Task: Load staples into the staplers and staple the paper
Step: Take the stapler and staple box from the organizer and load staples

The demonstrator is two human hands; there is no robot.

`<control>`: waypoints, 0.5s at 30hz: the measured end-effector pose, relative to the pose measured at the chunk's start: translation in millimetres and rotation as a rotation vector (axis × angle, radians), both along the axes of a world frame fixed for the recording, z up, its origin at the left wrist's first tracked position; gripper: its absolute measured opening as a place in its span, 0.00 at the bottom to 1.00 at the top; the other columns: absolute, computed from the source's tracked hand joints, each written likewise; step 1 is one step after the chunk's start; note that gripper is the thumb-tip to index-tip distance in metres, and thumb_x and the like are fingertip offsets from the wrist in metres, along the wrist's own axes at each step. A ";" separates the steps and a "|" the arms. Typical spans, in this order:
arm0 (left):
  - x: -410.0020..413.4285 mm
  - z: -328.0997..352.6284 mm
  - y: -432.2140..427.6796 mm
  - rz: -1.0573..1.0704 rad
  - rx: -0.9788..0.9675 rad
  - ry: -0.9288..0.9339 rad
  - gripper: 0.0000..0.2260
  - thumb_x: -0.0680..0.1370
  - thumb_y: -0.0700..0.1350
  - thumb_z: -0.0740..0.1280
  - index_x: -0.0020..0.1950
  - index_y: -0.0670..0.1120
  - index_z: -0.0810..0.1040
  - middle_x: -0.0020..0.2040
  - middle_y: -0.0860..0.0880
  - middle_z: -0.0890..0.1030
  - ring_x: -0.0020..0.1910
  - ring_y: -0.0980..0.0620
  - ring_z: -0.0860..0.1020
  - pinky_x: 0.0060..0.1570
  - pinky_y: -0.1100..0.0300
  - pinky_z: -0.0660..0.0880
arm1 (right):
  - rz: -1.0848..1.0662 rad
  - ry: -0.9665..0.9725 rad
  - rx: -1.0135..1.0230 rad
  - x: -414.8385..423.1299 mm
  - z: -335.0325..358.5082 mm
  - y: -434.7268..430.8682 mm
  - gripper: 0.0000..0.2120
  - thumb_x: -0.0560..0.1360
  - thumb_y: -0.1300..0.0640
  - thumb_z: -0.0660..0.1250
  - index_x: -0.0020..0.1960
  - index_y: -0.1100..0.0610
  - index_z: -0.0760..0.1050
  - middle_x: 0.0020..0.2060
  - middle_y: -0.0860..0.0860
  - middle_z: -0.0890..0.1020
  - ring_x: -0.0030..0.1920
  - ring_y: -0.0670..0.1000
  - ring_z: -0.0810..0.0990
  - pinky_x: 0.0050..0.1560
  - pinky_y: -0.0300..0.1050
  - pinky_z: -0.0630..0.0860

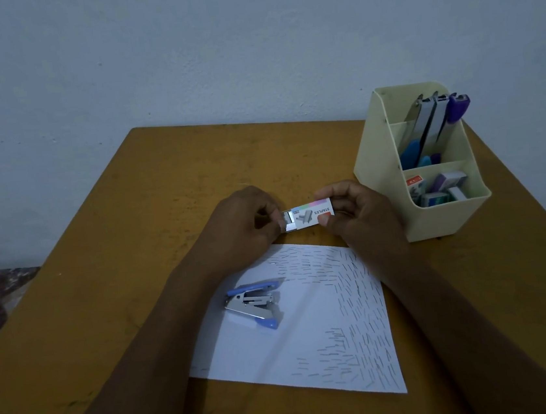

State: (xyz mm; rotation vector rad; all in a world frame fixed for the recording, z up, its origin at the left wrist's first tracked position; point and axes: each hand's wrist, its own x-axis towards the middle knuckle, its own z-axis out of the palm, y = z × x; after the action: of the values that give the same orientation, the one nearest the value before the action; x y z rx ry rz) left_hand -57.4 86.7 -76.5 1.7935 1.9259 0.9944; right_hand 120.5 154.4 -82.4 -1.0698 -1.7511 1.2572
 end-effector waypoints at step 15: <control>-2.0 -4.2 -1.0 -0.069 0.129 0.197 0.11 0.70 0.45 0.76 0.52 0.50 0.83 0.52 0.51 0.81 0.51 0.53 0.76 0.44 0.57 0.75 | -0.006 0.007 -0.011 0.3 3.0 -2.4 0.13 0.73 0.66 0.69 0.53 0.52 0.77 0.52 0.50 0.82 0.52 0.44 0.81 0.50 0.35 0.79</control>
State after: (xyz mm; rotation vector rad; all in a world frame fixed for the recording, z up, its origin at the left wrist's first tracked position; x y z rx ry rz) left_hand -59.4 85.7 -80.7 2.0860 1.9358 0.9709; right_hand 120.8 152.0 -79.5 -1.0752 -1.7364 1.2665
